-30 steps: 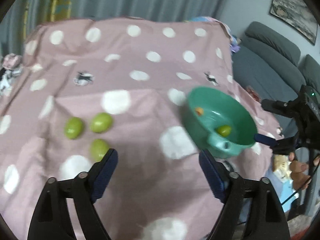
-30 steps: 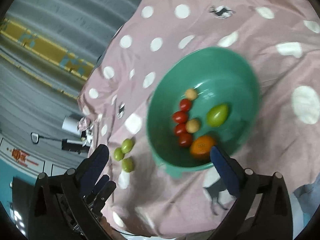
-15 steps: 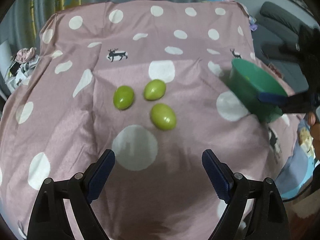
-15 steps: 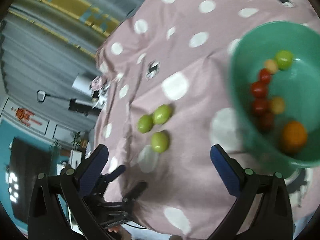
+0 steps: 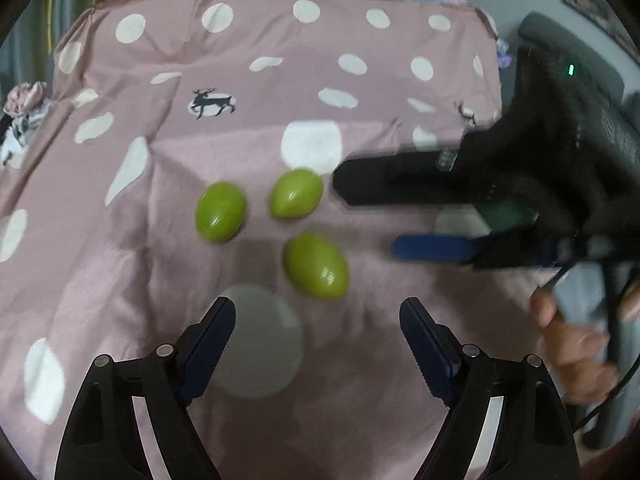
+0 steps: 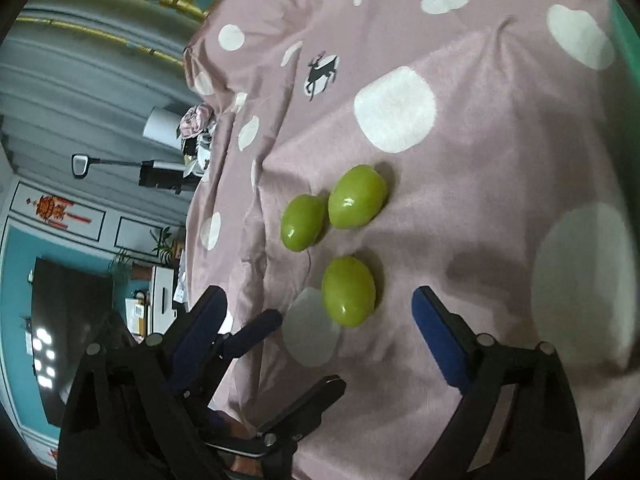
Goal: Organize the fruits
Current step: 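Move both open tools to the next green fruit on the cloth, then close the left tool on the green fruit while the right tool grips it too, then lift the green fruit between both tools and carry it over the teal bowl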
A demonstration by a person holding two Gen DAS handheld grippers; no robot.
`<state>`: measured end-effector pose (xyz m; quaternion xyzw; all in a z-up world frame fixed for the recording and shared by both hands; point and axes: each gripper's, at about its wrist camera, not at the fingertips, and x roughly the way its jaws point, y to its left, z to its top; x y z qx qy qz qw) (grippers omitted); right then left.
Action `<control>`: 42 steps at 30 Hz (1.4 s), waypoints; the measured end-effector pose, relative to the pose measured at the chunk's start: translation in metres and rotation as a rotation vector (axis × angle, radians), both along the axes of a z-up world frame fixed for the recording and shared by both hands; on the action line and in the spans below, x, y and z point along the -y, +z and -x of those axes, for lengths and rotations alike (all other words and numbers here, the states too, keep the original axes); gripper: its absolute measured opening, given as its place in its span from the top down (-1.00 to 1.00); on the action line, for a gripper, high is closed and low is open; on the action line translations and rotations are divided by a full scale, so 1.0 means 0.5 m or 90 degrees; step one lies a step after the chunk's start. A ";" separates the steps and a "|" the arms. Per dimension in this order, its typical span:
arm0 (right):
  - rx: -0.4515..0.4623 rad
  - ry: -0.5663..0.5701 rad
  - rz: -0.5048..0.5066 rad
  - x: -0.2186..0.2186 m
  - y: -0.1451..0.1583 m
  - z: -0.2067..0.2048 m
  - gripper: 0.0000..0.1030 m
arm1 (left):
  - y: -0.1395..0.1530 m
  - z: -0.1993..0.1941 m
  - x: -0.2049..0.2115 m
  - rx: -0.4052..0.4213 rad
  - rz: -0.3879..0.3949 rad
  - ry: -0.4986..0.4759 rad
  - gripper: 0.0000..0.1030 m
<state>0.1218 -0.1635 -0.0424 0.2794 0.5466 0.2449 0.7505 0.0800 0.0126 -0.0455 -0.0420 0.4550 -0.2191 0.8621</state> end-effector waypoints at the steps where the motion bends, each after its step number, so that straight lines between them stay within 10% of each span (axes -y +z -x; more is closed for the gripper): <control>1: 0.003 0.009 0.006 -0.004 -0.001 -0.004 -0.66 | 0.000 -0.006 0.002 -0.003 0.005 0.003 -0.62; 7: -0.003 0.043 0.033 -0.030 -0.023 -0.028 -0.15 | -0.030 -0.046 0.025 -0.039 -0.032 0.027 -0.05; 15: -0.038 0.034 0.037 -0.030 -0.067 -0.058 0.32 | -0.044 -0.067 0.038 -0.048 -0.025 0.030 0.17; 32: -0.062 0.038 0.028 -0.026 -0.064 -0.034 0.13 | -0.031 -0.019 0.058 0.036 -0.090 0.012 0.26; 42: -0.019 0.030 0.033 -0.015 -0.035 -0.012 0.48 | -0.007 0.002 0.057 0.046 -0.053 0.003 0.27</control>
